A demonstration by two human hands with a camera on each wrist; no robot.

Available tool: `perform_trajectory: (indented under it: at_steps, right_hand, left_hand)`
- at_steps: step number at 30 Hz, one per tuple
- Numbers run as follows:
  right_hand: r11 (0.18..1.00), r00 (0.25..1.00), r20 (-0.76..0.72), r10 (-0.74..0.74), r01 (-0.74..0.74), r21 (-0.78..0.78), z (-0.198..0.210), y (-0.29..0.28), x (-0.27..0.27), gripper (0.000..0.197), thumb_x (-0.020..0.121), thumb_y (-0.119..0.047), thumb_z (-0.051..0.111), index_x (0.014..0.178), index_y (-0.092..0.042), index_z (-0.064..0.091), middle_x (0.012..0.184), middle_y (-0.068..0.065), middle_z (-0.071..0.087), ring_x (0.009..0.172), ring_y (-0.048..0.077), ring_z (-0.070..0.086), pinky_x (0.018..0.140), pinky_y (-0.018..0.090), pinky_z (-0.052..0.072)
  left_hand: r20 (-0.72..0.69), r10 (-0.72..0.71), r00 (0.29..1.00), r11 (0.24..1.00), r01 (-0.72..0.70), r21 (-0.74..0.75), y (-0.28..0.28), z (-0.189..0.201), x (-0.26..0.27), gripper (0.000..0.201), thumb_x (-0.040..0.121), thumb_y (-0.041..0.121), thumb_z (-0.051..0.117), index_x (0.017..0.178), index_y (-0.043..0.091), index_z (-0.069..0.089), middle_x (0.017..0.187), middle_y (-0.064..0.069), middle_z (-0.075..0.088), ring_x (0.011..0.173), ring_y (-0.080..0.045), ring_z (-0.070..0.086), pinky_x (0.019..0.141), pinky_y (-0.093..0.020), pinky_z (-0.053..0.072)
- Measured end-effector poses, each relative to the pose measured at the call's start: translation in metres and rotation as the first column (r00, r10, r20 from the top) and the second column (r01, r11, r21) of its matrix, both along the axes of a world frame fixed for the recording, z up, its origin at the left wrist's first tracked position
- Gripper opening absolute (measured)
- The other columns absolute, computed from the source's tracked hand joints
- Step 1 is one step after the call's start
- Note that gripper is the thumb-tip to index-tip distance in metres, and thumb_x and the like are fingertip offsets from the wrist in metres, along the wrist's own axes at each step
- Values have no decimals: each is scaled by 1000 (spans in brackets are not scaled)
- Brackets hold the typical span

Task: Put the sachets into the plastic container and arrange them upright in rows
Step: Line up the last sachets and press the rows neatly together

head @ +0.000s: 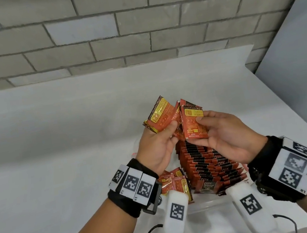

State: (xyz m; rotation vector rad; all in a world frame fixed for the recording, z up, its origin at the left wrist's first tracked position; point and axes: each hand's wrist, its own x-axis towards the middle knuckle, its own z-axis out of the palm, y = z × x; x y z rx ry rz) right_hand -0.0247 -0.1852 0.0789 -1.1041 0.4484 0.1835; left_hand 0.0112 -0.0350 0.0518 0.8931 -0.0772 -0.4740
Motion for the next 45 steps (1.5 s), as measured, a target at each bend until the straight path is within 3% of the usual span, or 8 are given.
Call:
perform_trajectory:
  at_steps: [9, 17, 24, 30, 36, 39, 43, 45]
  right_hand:
    - [978, 996, 74, 52, -36, -207, 0, -15, 3, 29, 97, -4, 43, 124, -6, 55, 115, 14, 66, 97, 22, 65, 87, 35, 55]
    - [951, 993, 16, 117, -107, -290, -3, -12, 5, 26, 95, -5, 49, 120, -9, 54, 105, 10, 71, 91, 20, 69, 79, 33, 57]
    - [977, 999, 46, -20, 30, -213, -3, -17, 5, 23, 98, -5, 45, 118, -10, 54, 104, 8, 69, 91, 20, 67, 88, 40, 53]
    - [977, 999, 46, -4, 13, -214, -7, -6, 2, 27, 97, -8, 47, 124, -9, 51, 108, 10, 68, 96, 21, 68, 81, 37, 56]
    - [980, 984, 169, 62, -28, -199, -5, 13, -2, 27, 98, -6, 44, 123, -11, 51, 108, 6, 69, 99, 18, 67, 86, 33, 55]
    - [849, 956, 192, 221, -92, -521, -8, 23, -4, 28, 98, -16, 47, 126, -20, 50, 118, 1, 64, 105, 12, 63, 91, 29, 52]
    - [358, 919, 69, 387, -81, -930, -2, 17, -4, 45, 95, -36, 51, 138, -28, 43, 141, -3, 39, 131, 11, 32, 98, 8, 29]
    - [265, 885, 111, 453, -16, -964, 10, 12, -6, 63, 89, -39, 60, 144, -27, 33, 152, -5, 21, 136, 5, 13, 103, 13, 16]
  left_hand:
    - [-35, 11, 999, 983, -4, 182, 12, 4, 12, 17, 94, 4, 49, 87, 7, 63, 76, -3, 71, 73, -18, 67, 72, -35, 56]
    - [25, -146, 989, 929, 128, 347, 5, 1, 13, 22, 95, 25, 54, 109, 15, 67, 98, -5, 74, 91, -20, 69, 75, -35, 58]
    - [-57, 8, 998, 960, 8, 279, 1, 0, 14, 18, 98, 15, 44, 88, 10, 58, 74, -2, 63, 60, -12, 53, 52, -24, 31]
    - [75, -194, 978, 910, 150, 387, 4, -6, 5, 16, 94, 19, 54, 107, 18, 64, 93, 6, 66, 86, -8, 56, 72, -26, 42]
    - [-49, -200, 978, 970, 205, 127, 6, -4, 2, 39, 85, 41, 57, 115, 19, 65, 116, -8, 63, 112, -25, 57, 100, -51, 44]
    - [-91, -247, 965, 967, 252, 46, 2, -1, -2, 39, 84, 24, 61, 121, 11, 58, 112, -13, 65, 103, -26, 62, 94, -48, 48]
    - [-183, -173, 968, 985, 169, -41, -4, 0, -1, 30, 85, 14, 51, 112, 3, 58, 101, -19, 64, 89, -26, 65, 74, -37, 57]
    - [-203, -159, 966, 987, 154, -38, -5, 0, 1, 22, 84, 10, 48, 101, 0, 57, 91, -21, 64, 80, -27, 64, 67, -34, 58]
